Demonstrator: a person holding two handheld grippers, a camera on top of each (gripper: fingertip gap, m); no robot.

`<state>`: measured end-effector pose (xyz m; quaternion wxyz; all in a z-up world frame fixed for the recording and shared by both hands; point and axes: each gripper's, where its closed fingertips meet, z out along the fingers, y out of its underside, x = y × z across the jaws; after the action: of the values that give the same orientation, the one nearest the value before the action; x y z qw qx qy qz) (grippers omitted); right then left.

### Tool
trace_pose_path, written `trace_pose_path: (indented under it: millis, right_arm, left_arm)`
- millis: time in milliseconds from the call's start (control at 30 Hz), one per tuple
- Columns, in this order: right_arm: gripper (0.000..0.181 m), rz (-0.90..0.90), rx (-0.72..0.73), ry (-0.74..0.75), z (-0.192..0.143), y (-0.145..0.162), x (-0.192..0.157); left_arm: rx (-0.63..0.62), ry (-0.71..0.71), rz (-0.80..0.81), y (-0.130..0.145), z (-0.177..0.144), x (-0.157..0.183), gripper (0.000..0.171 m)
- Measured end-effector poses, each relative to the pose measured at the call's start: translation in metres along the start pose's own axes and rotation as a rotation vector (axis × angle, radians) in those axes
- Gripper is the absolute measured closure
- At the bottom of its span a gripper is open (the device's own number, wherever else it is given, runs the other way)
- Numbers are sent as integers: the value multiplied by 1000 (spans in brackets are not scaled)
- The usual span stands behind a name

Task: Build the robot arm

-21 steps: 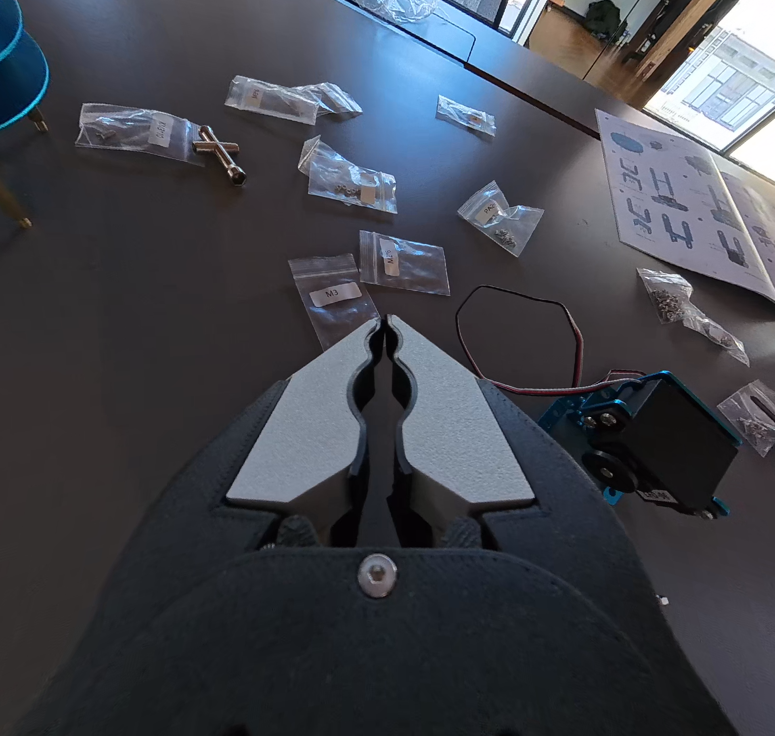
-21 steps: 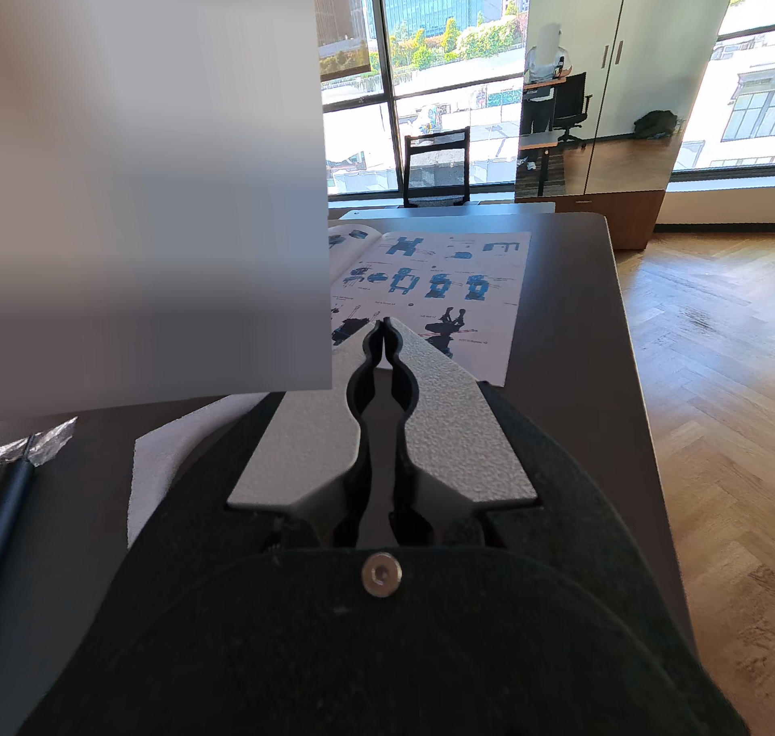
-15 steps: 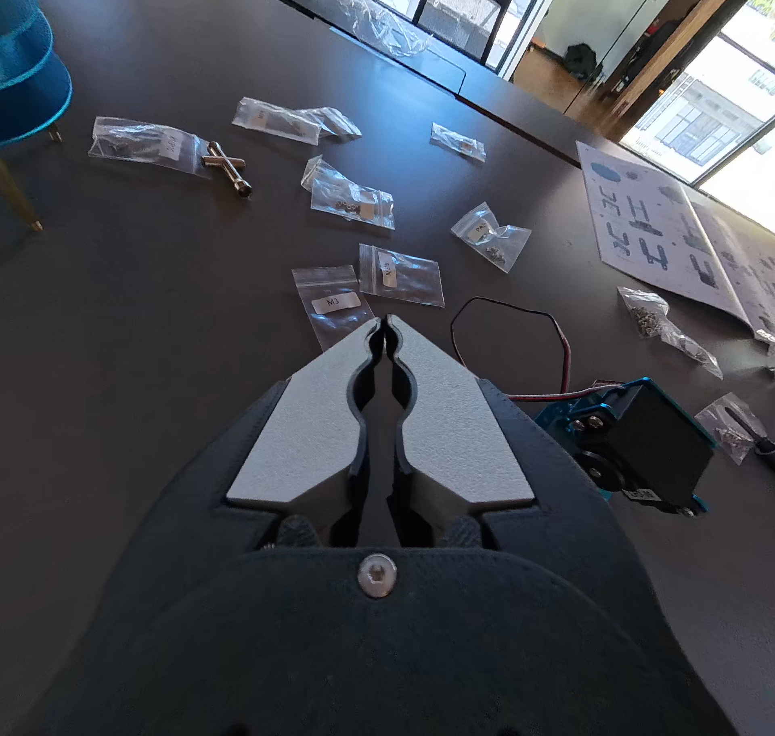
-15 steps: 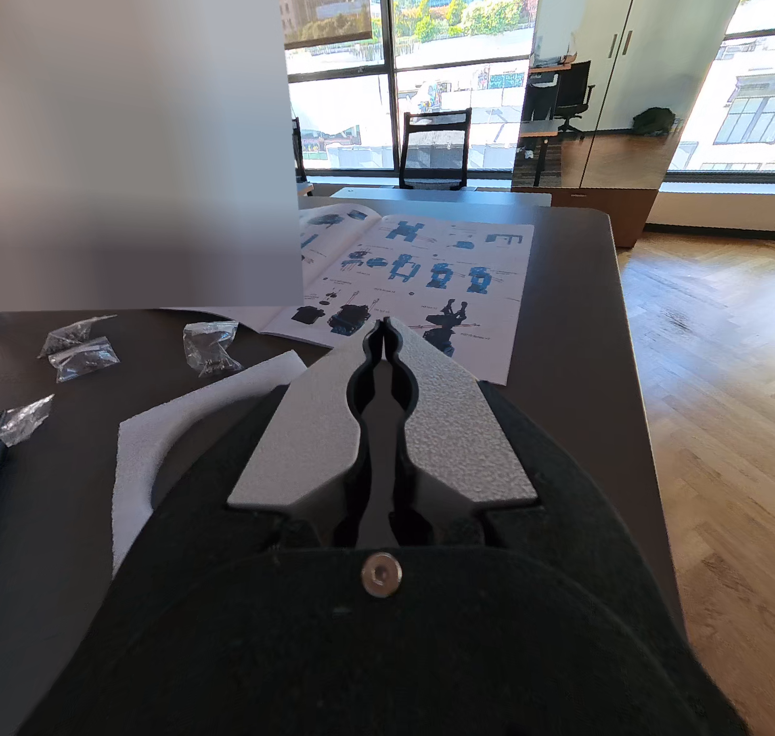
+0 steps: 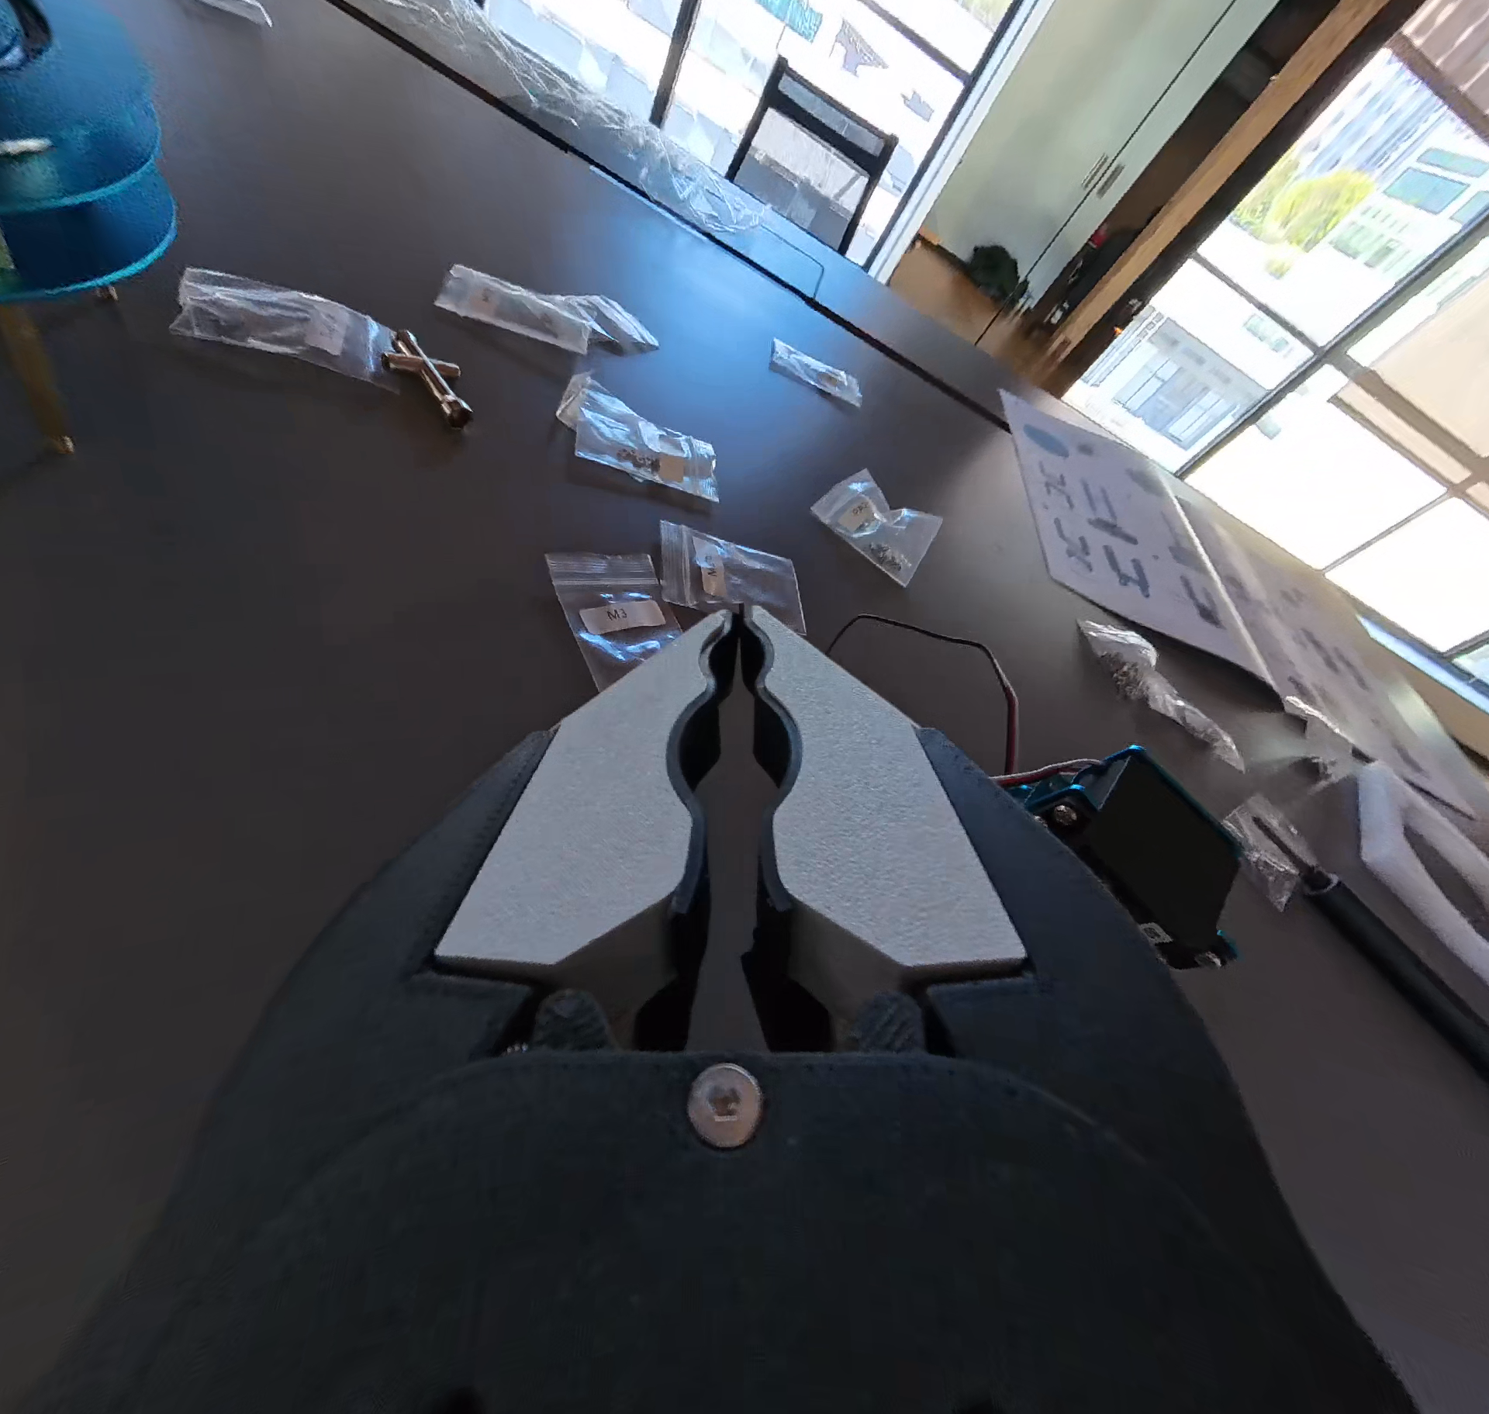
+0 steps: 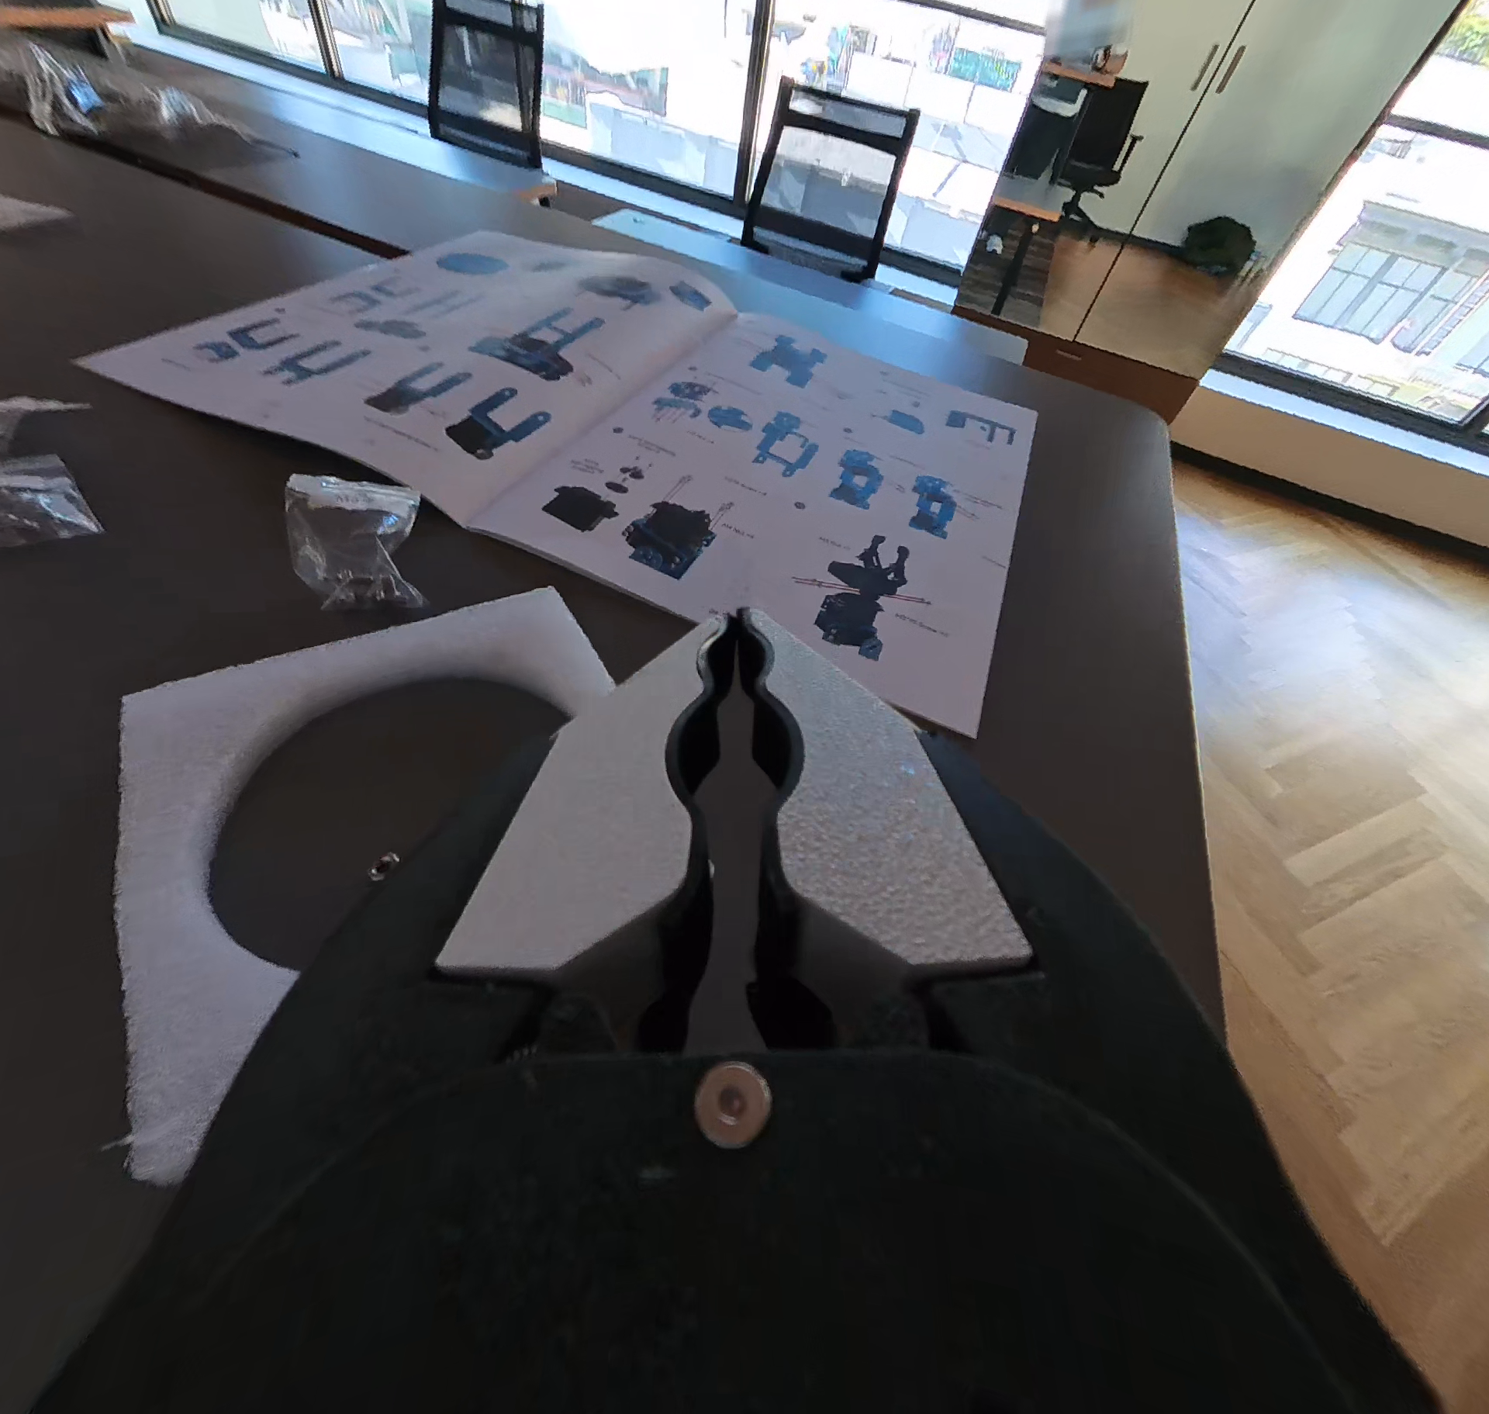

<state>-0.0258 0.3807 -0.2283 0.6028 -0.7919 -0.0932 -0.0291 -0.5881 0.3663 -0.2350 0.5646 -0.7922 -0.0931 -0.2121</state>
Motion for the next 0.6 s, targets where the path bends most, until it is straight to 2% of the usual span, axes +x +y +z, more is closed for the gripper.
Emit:
trace_pose_path:
  millis: [233, 600]
  right_arm:
    - [181, -21, -3, 1, 2, 0, -1]
    - [180, -31, -7, -19, 3, 0, -4]
  left_arm:
    - [25, 33, 44, -3, -3, 9, 171]
    - [69, 73, 25, -8, -9, 12, 171]
